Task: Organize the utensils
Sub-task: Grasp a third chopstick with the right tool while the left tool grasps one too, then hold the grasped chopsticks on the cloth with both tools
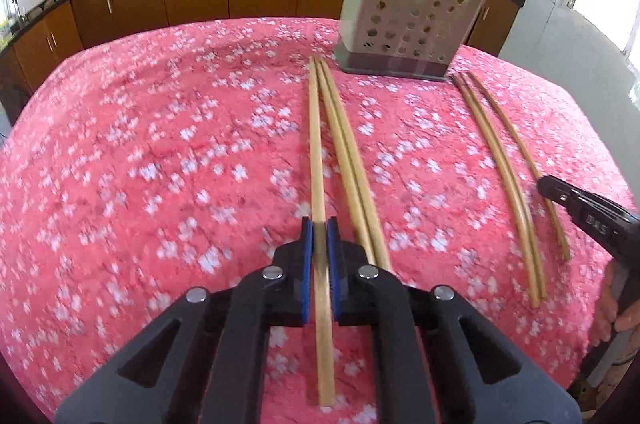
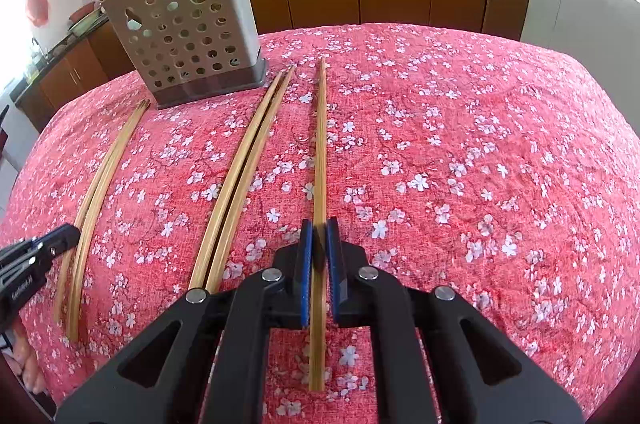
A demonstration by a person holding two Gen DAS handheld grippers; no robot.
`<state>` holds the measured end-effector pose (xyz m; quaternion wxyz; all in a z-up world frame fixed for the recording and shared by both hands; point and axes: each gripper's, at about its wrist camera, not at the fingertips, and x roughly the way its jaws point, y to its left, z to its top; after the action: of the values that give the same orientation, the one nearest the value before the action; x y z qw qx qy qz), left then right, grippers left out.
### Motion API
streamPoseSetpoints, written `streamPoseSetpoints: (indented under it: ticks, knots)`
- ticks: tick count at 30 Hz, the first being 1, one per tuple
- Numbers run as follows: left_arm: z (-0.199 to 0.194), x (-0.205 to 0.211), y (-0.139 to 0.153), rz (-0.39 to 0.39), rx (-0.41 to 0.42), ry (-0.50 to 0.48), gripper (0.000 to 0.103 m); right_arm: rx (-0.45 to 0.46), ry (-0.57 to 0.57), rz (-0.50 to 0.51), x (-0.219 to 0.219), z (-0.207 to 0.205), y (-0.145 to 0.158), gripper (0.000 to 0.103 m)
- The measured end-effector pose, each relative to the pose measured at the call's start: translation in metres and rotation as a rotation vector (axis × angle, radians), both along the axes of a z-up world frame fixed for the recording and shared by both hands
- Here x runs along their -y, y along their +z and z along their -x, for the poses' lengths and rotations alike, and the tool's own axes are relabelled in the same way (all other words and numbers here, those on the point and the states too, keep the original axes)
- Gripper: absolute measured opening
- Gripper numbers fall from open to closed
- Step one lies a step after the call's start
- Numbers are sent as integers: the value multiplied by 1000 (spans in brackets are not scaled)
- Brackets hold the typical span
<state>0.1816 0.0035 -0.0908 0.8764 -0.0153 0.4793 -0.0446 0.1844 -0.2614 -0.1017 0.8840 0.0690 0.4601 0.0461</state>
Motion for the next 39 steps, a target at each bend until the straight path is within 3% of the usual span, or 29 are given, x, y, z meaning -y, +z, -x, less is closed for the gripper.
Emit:
streamPoseSetpoints:
  ticks: [7, 11, 22, 39]
  knots:
    - [-36, -51, -1, -16, -3, 128, 10, 20, -62, 29, 18, -15, -5, 8]
    - [-41, -66, -2, -9, 16, 143, 11, 26, -85, 20, 28, -21, -7, 8]
    - [-38, -71, -3, 33, 41, 148, 11, 31, -85, 9, 27, -20, -7, 8]
    - [-38, -69, -6, 19, 43, 148, 11, 31, -86, 6, 28, -20, -8, 8]
